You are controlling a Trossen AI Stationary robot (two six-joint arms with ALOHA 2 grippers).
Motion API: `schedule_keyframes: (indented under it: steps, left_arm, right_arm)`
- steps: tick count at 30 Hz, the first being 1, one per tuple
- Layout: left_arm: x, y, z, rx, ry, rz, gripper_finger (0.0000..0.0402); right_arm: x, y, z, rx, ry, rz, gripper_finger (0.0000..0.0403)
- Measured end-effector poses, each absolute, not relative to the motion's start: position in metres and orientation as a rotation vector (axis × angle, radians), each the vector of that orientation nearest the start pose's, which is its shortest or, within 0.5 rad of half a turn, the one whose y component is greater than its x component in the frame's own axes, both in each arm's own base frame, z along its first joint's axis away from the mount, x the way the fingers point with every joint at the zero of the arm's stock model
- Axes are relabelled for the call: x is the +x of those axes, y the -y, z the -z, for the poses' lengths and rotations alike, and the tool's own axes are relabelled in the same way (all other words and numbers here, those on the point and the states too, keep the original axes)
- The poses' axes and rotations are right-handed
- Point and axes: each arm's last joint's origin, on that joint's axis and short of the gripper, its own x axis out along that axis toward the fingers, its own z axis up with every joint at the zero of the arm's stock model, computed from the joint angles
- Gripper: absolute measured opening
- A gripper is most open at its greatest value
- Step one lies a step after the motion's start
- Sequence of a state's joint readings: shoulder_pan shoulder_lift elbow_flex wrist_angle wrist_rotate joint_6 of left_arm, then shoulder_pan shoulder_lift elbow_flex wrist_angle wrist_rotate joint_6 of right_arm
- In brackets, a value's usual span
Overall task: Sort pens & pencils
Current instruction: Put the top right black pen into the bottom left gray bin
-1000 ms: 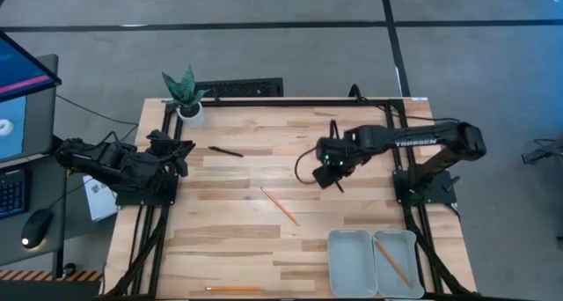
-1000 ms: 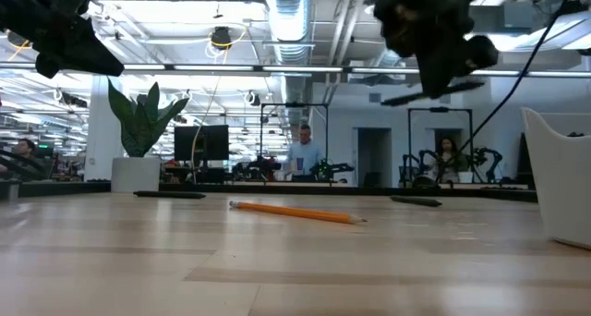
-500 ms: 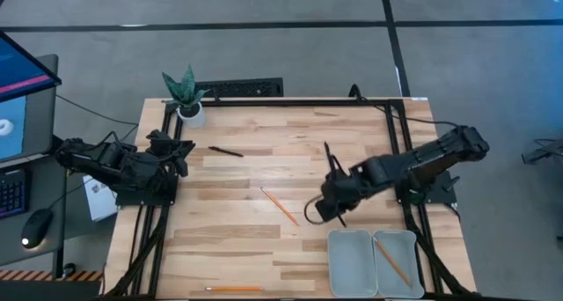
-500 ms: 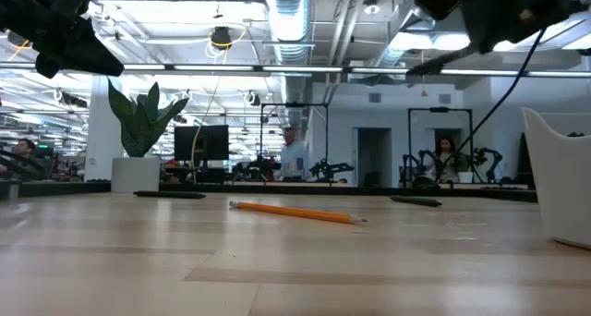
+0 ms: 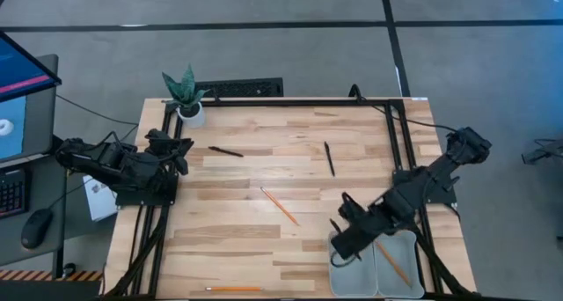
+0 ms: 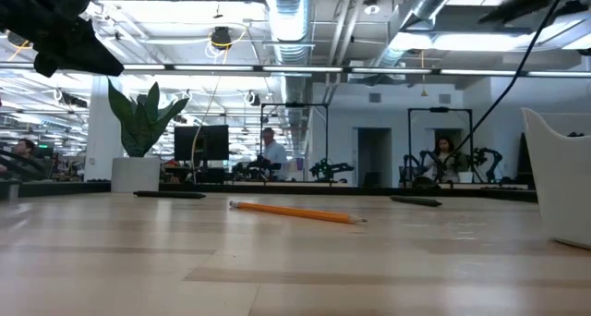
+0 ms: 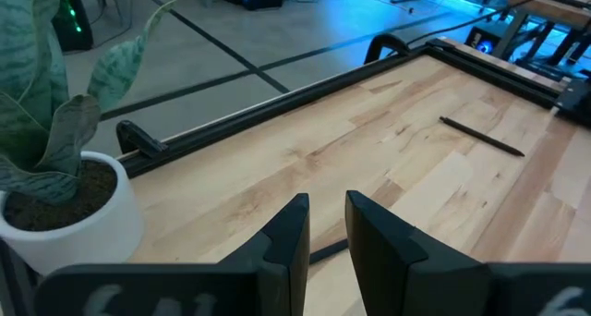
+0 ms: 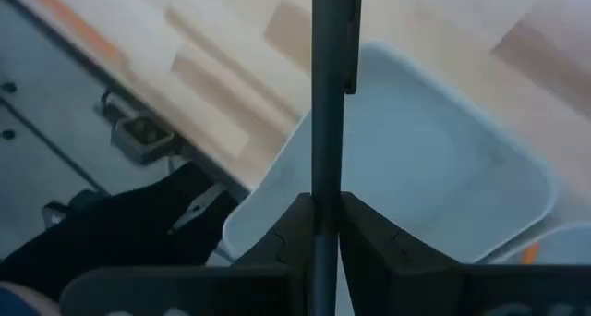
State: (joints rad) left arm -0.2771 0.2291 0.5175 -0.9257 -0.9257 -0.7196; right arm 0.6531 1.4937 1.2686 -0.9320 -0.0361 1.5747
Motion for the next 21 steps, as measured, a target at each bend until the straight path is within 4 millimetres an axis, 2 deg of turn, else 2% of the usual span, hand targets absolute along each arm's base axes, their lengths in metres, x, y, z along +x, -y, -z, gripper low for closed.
schedule_keyframes:
  steps: [7, 11, 21]
  left_arm:
    - [0.054, -0.009, -0.24, -0.312, -0.279, -0.774, 0.0064]
    - [0.054, -0.009, -0.24, -0.313, -0.278, -0.775, 0.0064]
    - [0.054, -0.009, -0.24, -0.315, -0.277, -0.776, 0.0064]
  right_arm:
    - [0.22, -0.197, -0.284, 0.985, -1.163, 0.371, 0.0062]
    - [0.216, -0.2, -0.282, 0.976, -1.164, 0.376, 0.0062]
    - [0.212, -0.202, -0.263, 0.962, -1.18, 0.37, 0.0062]
